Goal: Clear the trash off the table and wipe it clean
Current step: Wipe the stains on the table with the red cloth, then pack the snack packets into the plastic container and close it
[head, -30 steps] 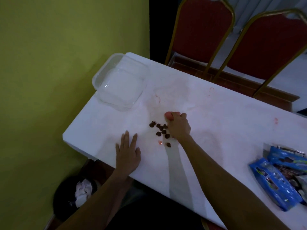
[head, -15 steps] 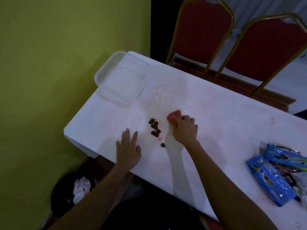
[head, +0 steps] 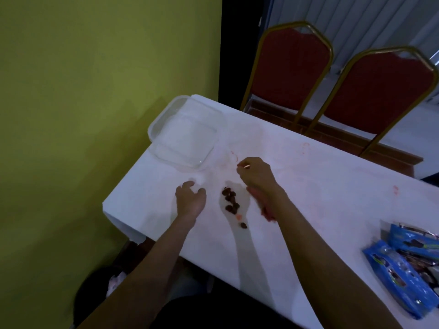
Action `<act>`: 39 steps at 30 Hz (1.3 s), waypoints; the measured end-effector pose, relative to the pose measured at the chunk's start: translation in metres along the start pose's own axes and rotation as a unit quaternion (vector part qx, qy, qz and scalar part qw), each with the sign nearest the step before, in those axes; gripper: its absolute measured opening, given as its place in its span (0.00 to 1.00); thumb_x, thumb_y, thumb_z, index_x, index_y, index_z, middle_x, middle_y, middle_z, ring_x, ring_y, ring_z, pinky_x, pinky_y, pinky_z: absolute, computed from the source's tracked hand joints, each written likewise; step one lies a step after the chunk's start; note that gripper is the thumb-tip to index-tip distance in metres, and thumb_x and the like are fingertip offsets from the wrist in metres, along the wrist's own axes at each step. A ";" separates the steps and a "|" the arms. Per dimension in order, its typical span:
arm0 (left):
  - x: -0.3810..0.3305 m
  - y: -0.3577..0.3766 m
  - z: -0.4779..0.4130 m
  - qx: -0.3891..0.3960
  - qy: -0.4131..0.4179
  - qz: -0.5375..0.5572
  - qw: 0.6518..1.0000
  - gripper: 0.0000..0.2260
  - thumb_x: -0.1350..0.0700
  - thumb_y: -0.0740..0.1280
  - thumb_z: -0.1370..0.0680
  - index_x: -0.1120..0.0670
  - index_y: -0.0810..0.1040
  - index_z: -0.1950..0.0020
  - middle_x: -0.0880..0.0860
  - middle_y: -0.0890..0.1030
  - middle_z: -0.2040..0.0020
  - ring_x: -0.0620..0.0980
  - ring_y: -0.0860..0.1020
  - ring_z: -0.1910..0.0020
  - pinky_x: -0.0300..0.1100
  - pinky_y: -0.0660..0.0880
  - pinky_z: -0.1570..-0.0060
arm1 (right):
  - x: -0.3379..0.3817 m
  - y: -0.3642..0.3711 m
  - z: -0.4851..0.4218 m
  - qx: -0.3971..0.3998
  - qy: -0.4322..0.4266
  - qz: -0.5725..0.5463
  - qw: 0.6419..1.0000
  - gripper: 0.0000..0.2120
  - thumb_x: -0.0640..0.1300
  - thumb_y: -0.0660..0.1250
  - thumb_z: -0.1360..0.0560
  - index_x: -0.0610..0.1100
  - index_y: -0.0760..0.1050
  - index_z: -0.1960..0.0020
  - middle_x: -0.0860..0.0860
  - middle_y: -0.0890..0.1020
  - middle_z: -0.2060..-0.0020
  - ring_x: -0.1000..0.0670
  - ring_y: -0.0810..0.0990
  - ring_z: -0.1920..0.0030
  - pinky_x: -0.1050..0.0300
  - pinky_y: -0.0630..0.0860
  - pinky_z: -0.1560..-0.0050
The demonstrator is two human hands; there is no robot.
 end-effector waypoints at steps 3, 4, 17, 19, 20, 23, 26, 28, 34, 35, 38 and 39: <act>-0.023 -0.019 -0.019 -0.006 -0.012 0.056 0.998 0.21 0.55 0.64 0.21 0.53 0.69 0.29 0.54 0.74 0.37 0.51 0.73 0.48 0.42 0.68 0.52 | 0.037 0.012 -0.022 0.030 0.019 -0.052 0.998 0.19 0.51 0.63 0.21 0.36 0.79 0.42 0.42 0.83 0.46 0.42 0.84 0.47 0.48 0.80 0.43; -0.029 -0.026 -0.026 -0.007 -0.015 0.065 0.998 0.20 0.55 0.64 0.21 0.53 0.69 0.29 0.53 0.74 0.39 0.51 0.72 0.48 0.42 0.68 0.51 | 0.050 0.019 -0.029 0.037 0.036 -0.076 0.996 0.20 0.52 0.63 0.20 0.34 0.78 0.44 0.40 0.84 0.49 0.42 0.85 0.50 0.46 0.81 0.45; -0.025 -0.054 -0.117 0.049 -0.080 0.150 0.984 0.18 0.60 0.63 0.25 0.53 0.72 0.35 0.57 0.80 0.45 0.56 0.79 0.46 0.49 0.78 0.43 | 0.098 0.088 -0.071 0.068 0.144 -0.114 0.981 0.07 0.42 0.60 0.21 0.37 0.71 0.50 0.41 0.81 0.56 0.41 0.87 0.59 0.49 0.84 0.56; -0.023 -0.055 -0.131 0.048 -0.096 0.176 0.978 0.19 0.62 0.63 0.27 0.57 0.72 0.36 0.57 0.79 0.46 0.56 0.80 0.49 0.48 0.79 0.47 | 0.096 0.089 -0.073 0.060 0.175 -0.168 0.968 0.04 0.37 0.58 0.22 0.36 0.69 0.50 0.38 0.81 0.55 0.40 0.87 0.59 0.45 0.84 0.54; -0.022 -0.056 -0.136 0.041 -0.100 0.176 0.978 0.19 0.62 0.63 0.30 0.59 0.72 0.38 0.58 0.79 0.47 0.56 0.80 0.51 0.47 0.79 0.50 | 0.093 0.088 -0.074 0.054 0.186 -0.183 0.964 0.04 0.35 0.58 0.22 0.34 0.70 0.50 0.36 0.82 0.55 0.39 0.87 0.60 0.44 0.84 0.53; -0.021 -0.056 -0.146 -0.014 -0.113 0.166 0.980 0.21 0.61 0.65 0.30 0.62 0.71 0.37 0.59 0.77 0.46 0.58 0.80 0.51 0.49 0.80 0.49 | 0.086 0.080 -0.072 0.034 0.200 -0.203 0.958 0.05 0.34 0.59 0.21 0.34 0.71 0.47 0.37 0.82 0.54 0.44 0.86 0.67 0.47 0.85 0.54; -0.023 -0.057 -0.148 -0.061 -0.131 0.149 0.978 0.27 0.62 0.67 0.26 0.60 0.61 0.29 0.61 0.73 0.39 0.62 0.79 0.44 0.57 0.79 0.43 | 0.078 0.069 -0.064 0.008 0.195 -0.218 0.956 0.08 0.32 0.57 0.22 0.32 0.73 0.46 0.38 0.83 0.58 0.43 0.86 0.65 0.47 0.85 0.56; -0.020 -0.057 -0.150 -0.073 -0.151 0.152 0.974 0.34 0.59 0.69 0.25 0.60 0.54 0.25 0.62 0.72 0.36 0.64 0.80 0.45 0.59 0.79 0.43 | 0.072 0.061 -0.056 -0.010 0.185 -0.226 0.956 0.09 0.33 0.56 0.21 0.32 0.72 0.45 0.36 0.84 0.59 0.43 0.87 0.63 0.48 0.85 0.58; -0.011 -0.047 -0.144 -0.068 -0.155 0.145 0.975 0.25 0.58 0.66 0.25 0.62 0.61 0.31 0.63 0.79 0.46 0.58 0.82 0.61 0.49 0.82 0.58 | 0.041 0.039 -0.022 -0.080 0.187 -0.229 0.952 0.07 0.36 0.55 0.18 0.36 0.70 0.44 0.39 0.85 0.60 0.46 0.87 0.64 0.52 0.83 0.63; -0.011 -0.044 -0.144 -0.069 -0.150 0.150 0.975 0.22 0.59 0.64 0.25 0.63 0.64 0.33 0.62 0.80 0.47 0.57 0.82 0.62 0.47 0.81 0.61 | 0.034 0.037 -0.016 -0.087 0.190 -0.232 0.950 0.07 0.36 0.55 0.18 0.36 0.70 0.44 0.39 0.85 0.60 0.46 0.87 0.64 0.51 0.84 0.61; -0.019 -0.037 -0.143 -0.030 -0.126 0.172 0.977 0.16 0.62 0.60 0.25 0.66 0.75 0.39 0.60 0.81 0.53 0.54 0.80 0.64 0.41 0.76 0.71 | 0.018 0.028 0.006 -0.099 0.203 -0.220 0.949 0.07 0.37 0.56 0.18 0.38 0.71 0.43 0.40 0.84 0.59 0.47 0.87 0.64 0.53 0.83 0.63; -0.023 -0.034 -0.142 -0.013 -0.115 0.186 0.976 0.16 0.61 0.60 0.25 0.65 0.77 0.40 0.59 0.81 0.56 0.53 0.79 0.66 0.41 0.75 0.71 | 0.015 0.025 0.013 -0.103 0.208 -0.212 0.949 0.07 0.38 0.56 0.17 0.38 0.71 0.43 0.41 0.84 0.58 0.47 0.87 0.64 0.56 0.81 0.66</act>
Point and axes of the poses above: each hand's wrist, its own z-axis away from the middle knuckle, its own y-axis out of the palm, x = y × z, the point moved 1 cm from there along -z, towards the middle knuckle
